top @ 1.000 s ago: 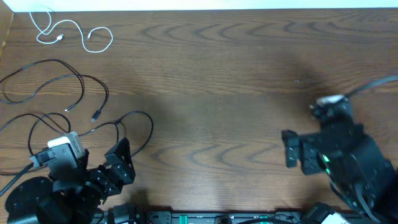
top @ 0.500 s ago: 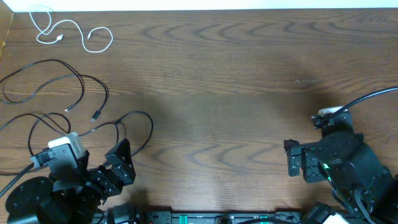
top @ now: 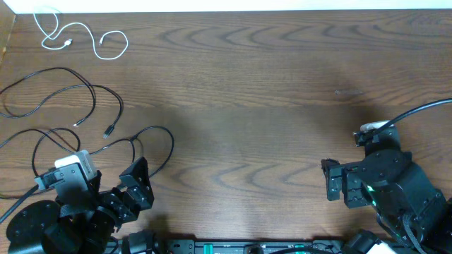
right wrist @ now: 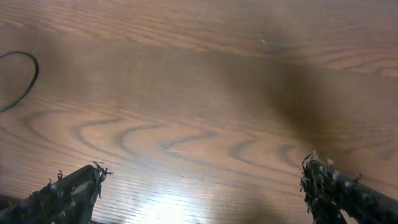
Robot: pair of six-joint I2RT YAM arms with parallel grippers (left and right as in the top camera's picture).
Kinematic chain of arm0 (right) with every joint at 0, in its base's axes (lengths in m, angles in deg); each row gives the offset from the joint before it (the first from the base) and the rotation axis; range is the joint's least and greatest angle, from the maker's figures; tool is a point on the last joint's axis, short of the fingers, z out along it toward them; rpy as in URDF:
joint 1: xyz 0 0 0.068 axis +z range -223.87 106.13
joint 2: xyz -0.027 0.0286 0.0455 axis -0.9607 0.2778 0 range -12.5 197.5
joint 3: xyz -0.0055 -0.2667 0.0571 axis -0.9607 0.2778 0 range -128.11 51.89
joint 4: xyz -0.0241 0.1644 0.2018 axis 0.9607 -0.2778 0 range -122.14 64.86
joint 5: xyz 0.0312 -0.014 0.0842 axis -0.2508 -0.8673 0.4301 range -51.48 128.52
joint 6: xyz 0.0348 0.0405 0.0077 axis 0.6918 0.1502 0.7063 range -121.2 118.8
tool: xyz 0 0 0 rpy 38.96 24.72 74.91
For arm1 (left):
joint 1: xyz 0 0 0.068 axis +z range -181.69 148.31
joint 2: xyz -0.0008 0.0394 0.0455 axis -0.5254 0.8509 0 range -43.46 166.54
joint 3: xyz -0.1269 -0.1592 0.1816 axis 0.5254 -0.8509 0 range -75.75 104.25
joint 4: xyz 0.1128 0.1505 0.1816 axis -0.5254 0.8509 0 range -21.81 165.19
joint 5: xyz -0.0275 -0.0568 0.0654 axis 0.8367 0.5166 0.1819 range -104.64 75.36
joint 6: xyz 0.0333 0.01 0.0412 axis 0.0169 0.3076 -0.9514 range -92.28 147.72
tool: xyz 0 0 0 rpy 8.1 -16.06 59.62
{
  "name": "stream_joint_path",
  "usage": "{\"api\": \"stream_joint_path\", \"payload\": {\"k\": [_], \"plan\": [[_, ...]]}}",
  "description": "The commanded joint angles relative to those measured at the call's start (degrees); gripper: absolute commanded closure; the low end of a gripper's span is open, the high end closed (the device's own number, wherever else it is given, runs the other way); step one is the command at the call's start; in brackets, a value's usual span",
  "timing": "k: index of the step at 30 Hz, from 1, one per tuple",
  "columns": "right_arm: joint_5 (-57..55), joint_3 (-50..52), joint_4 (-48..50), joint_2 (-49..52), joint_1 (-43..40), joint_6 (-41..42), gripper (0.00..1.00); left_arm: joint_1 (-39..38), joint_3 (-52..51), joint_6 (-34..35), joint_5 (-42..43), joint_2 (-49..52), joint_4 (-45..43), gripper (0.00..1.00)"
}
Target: Untangle cables
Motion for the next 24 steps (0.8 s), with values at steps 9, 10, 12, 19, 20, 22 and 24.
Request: {"api": "stream_joint_path", "payload": {"k": [9,10,12,19,20,22,24], "plan": [[-1.16,0.35,-0.07,-0.26,-3.30,-4.68,0.01,0.13,0.09,-0.39,0.70,-0.11,0.17,0.03],[-1.16,0.48,-0.02,-0.35,-4.61,-5.09,0.01,0.13,0.09,-0.39,0.70,-0.11,0.17,0.03],[-0.85,1.36,0.37,-0.79,-7.98,-5.64,0.01,0.13,0.09,-0.39,0.70,-0.11,0.17,0.03],[3.26,10.71,9.25,-6.40,-22.08,-7.69,0.01,0.13,0.09,-0.39,0.70,-0.11,0.17,0.03],[4.39,12.61,11.39,-7.74,-23.82,-9.62,0.01,0.13,0.09,-0.39,0.70,-0.11,0.17,0.03],[7.08,16.57,15.80,-10.75,-27.17,-13.64,0.01,0.13,0.09,-0.39,0.70,-0.11,0.17,0.03],[10.19,20.74,20.17,-14.05,-30.47,-17.03,0.01,0.13,0.09,-0.39,0.70,-0.11,0.17,0.03]]}}
